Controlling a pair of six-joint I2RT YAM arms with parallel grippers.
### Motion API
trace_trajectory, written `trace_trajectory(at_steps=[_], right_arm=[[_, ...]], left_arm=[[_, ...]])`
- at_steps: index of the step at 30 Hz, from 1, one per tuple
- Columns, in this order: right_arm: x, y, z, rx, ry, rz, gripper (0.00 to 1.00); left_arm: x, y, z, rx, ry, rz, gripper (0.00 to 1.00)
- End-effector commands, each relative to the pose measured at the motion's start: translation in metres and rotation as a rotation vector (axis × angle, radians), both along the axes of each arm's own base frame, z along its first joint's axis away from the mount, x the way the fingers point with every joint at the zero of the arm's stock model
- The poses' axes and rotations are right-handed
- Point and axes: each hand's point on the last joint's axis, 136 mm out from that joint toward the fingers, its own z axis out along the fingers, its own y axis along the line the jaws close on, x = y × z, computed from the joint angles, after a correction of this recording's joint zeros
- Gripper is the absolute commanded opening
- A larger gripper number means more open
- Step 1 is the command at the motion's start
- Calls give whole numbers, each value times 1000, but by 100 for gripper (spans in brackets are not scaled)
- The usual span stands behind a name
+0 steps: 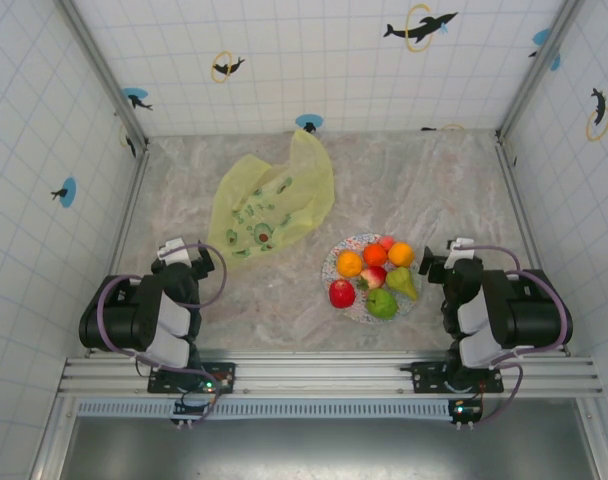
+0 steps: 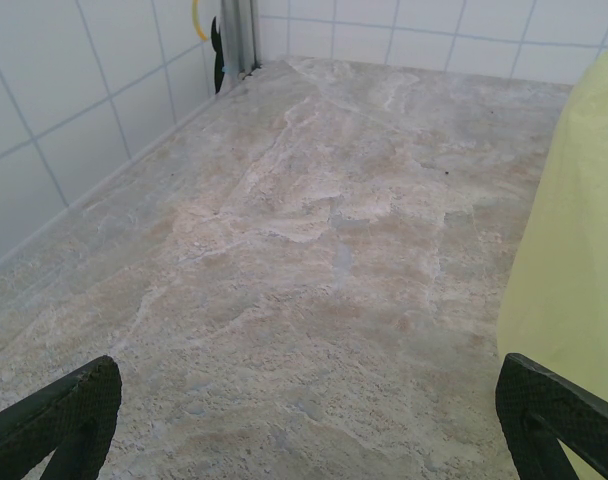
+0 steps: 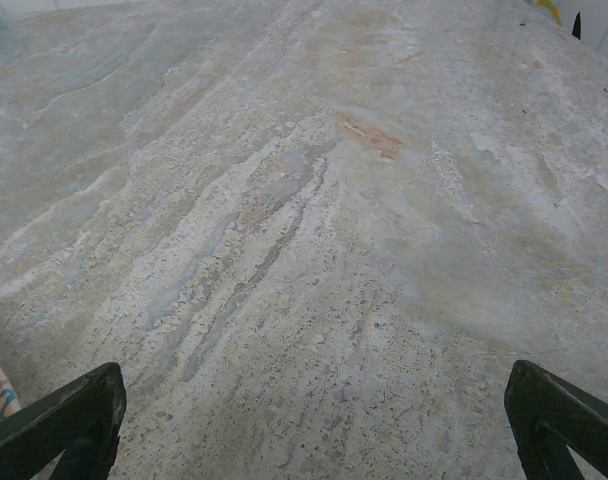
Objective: Place the fruits into the plastic bag
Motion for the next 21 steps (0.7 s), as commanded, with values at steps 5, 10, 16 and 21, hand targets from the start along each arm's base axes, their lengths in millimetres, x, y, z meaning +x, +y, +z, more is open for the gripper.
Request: trace_trajectory(at_steps=[5,10,16,21], right_arm=[[1,1,9,3,-43,3,99],[-3,-9,20,-34,-79,-70,99],[-9,-54,46,115,-113,-357,99],[-8,-64,71,265,-113,-418,100]], left_arm=[[-7,-1,-5,-3,13,-9,98],[-9,3,1,2,-11,13,98],[-20,38,17,-41,-29,253,98],[-23,43,18,-243,-14,366,98]])
